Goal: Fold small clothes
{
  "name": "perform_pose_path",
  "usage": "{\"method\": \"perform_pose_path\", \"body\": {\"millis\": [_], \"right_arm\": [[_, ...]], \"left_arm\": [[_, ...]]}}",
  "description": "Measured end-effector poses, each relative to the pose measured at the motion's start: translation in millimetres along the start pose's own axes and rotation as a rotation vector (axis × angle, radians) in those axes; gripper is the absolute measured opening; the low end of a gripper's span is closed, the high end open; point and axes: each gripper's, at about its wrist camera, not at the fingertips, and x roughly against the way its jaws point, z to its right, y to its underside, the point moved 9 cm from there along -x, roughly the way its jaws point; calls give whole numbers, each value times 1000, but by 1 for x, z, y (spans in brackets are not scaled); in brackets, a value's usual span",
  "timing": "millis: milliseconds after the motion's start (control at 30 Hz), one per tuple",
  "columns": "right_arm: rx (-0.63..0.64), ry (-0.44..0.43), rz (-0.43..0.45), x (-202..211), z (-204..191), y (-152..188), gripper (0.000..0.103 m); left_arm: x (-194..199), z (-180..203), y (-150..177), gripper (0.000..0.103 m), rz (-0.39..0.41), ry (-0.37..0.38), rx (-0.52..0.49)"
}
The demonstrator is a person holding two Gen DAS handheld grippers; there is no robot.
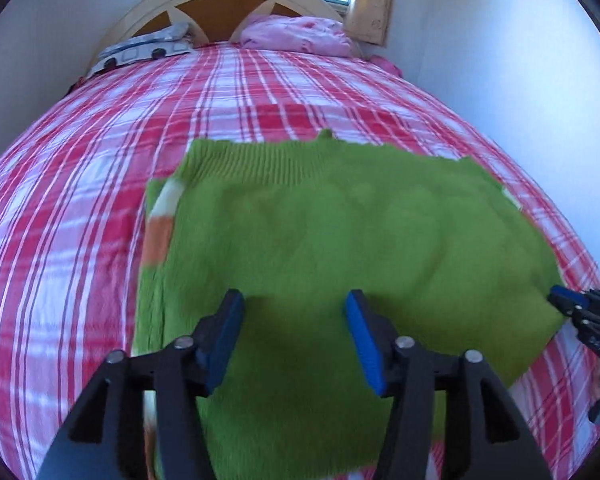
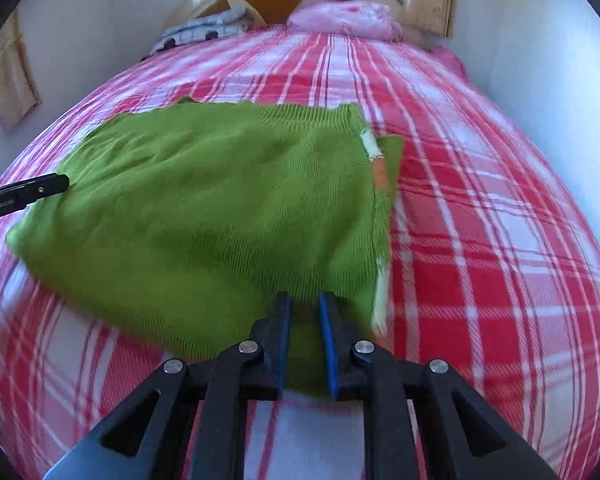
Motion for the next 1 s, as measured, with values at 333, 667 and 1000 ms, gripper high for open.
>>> {"method": "perform_pose_path", "body": {"millis": [333, 667, 1000], "right_arm": [[-67, 25, 49, 20, -1, 20, 15], [-153, -10, 90, 25, 3, 20, 16], [-164, 16, 107, 18, 2, 14, 16]], "left_arm": [[21, -17, 35, 65, 52, -52, -11], [88, -77, 72, 92, 149, -49, 380], [73, -53, 85, 92, 42, 27, 508]]}}
